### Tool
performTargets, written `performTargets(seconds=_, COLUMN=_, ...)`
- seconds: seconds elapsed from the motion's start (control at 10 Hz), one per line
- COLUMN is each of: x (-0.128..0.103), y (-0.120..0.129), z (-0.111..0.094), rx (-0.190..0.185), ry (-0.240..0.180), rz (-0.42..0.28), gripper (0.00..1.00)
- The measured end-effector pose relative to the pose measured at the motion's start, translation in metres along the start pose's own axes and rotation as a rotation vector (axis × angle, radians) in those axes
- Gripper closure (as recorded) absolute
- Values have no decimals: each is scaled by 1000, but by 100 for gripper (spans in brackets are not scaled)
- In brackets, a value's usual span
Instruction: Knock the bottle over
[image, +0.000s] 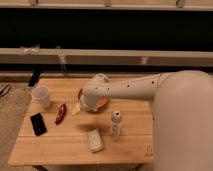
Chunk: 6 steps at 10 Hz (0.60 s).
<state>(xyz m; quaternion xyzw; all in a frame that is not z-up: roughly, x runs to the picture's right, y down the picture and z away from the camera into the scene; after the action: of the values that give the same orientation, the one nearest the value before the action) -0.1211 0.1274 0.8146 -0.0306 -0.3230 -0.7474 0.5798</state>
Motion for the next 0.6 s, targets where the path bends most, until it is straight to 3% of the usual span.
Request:
performTargets(seconds=0.2, x=4, y=2, z=-2, rx=-15, ry=-10, rz=-5, gripper=20)
performTargets(seconds=0.6, x=46, y=12, z=-24, rx=-101, ry=-59, rz=-47, gripper=20)
